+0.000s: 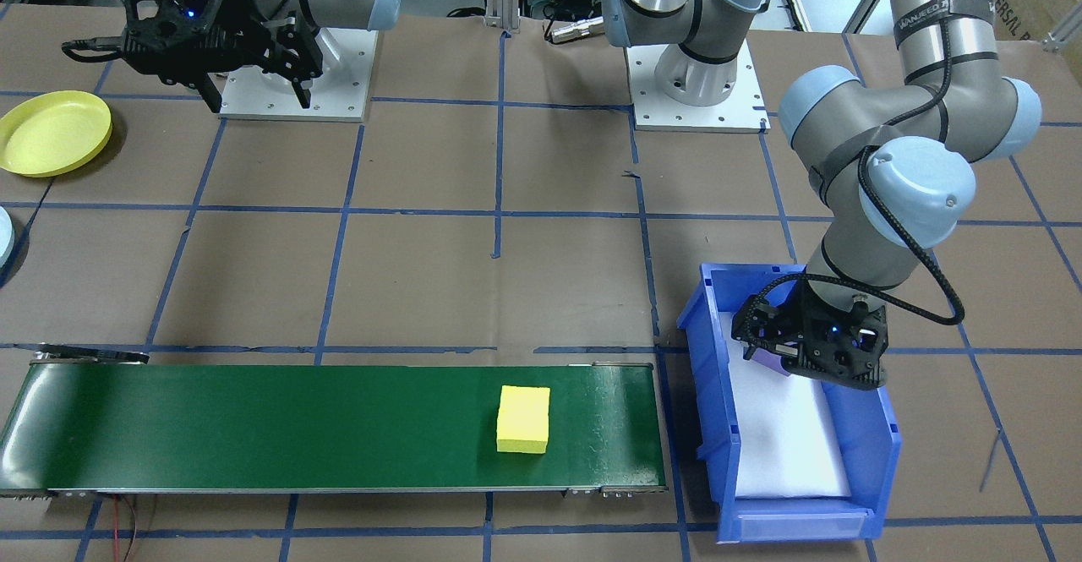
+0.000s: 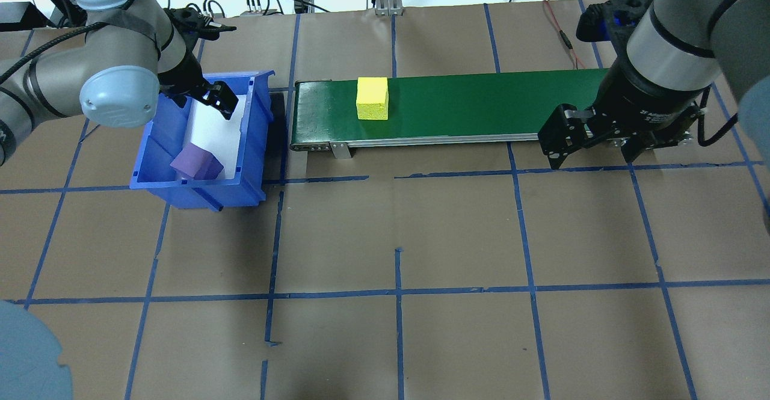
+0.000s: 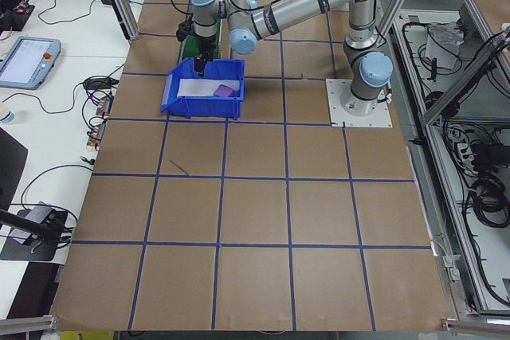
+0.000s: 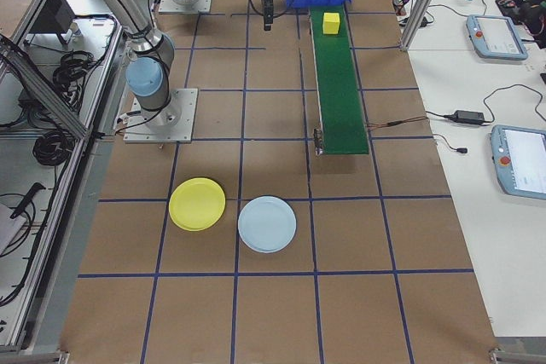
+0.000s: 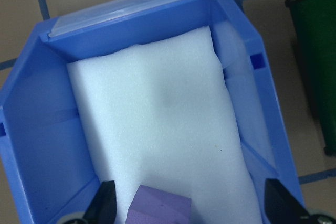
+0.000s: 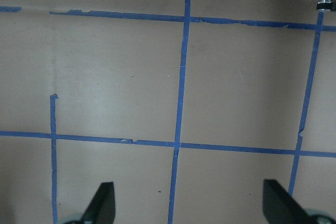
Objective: Move block left to right into plate
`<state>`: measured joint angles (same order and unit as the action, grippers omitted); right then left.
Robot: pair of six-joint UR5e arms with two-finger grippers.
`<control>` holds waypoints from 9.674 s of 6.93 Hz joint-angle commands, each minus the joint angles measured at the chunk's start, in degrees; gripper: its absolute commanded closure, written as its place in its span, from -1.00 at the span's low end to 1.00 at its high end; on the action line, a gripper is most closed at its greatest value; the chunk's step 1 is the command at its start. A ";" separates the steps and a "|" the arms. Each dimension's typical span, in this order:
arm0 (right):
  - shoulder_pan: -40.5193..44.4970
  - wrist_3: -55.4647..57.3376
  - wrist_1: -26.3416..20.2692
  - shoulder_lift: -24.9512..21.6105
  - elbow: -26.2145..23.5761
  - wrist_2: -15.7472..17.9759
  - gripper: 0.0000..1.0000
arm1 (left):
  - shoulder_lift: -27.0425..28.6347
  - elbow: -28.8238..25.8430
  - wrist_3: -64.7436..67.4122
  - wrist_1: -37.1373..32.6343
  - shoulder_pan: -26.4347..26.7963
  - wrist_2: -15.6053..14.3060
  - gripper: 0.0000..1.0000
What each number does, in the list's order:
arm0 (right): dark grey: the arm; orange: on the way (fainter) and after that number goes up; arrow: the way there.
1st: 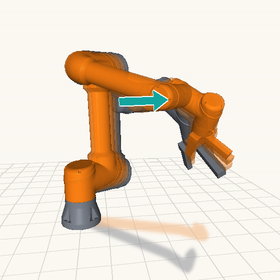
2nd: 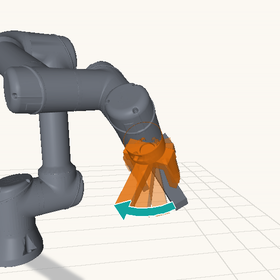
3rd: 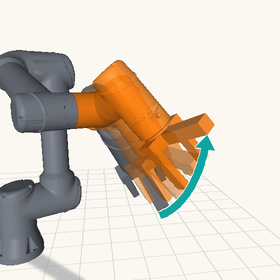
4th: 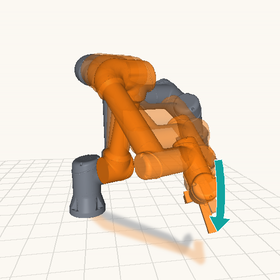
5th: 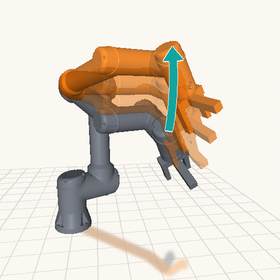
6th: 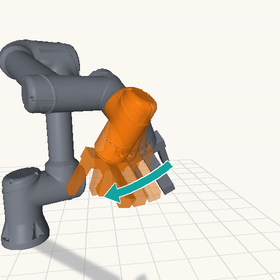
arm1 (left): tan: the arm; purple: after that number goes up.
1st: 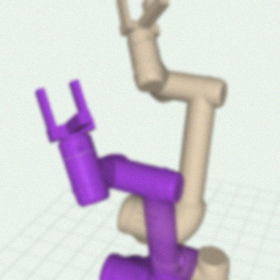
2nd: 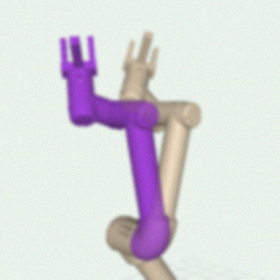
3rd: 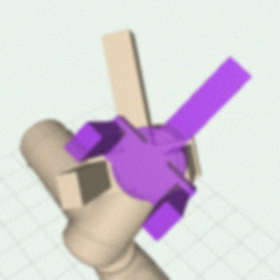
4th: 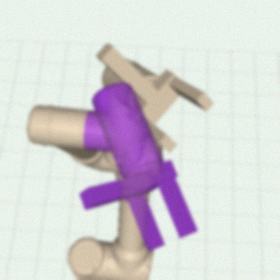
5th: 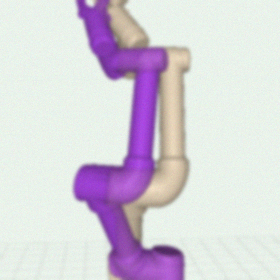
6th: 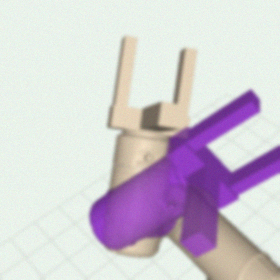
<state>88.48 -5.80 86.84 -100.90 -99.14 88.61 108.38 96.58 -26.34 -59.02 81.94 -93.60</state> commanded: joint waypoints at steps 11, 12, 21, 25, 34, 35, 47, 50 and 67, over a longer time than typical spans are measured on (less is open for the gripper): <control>-0.85 -0.08 0.26 0.35 0.00 -0.89 -1.00 | 2.54 4.49 -7.06 -0.30 -2.75 -2.46 -1.00; -1.90 -0.09 1.04 2.00 1.39 -0.90 -1.00 | 2.80 4.67 -7.24 -0.30 -2.75 -2.46 -1.00; -17.38 -9.40 17.78 23.82 7.04 -7.31 -1.00 | 2.47 3.98 -7.42 0.67 -2.67 -2.29 0.23; -17.38 -10.72 19.24 23.91 3.25 -13.37 -1.00 | -8.34 -2.89 0.13 -0.04 -1.09 12.69 0.23; -17.38 -11.16 34.34 28.82 3.08 -16.53 -1.00 | 4.39 -2.36 17.55 12.44 15.35 14.08 -0.49; -17.38 -11.16 34.27 28.91 2.99 -16.63 -1.00 | 4.91 -2.89 17.46 12.53 15.26 11.80 -0.86; -17.38 -11.16 42.70 34.37 2.38 -19.01 -1.00 | -20.66 -2.80 19.13 -27.02 2.78 -1.94 -1.00; -17.64 -11.16 45.35 34.37 0.09 -18.83 -0.05 | -20.84 -2.28 19.13 -26.93 2.96 -1.85 -1.00; -72.48 -45.35 17.75 18.54 -14.50 10.32 0.76 | -19.34 -1.22 25.29 -24.21 10.87 4.66 -1.00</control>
<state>17.66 -50.91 104.78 -82.46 -112.27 96.58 89.02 95.30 -1.13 -83.61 92.27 -88.85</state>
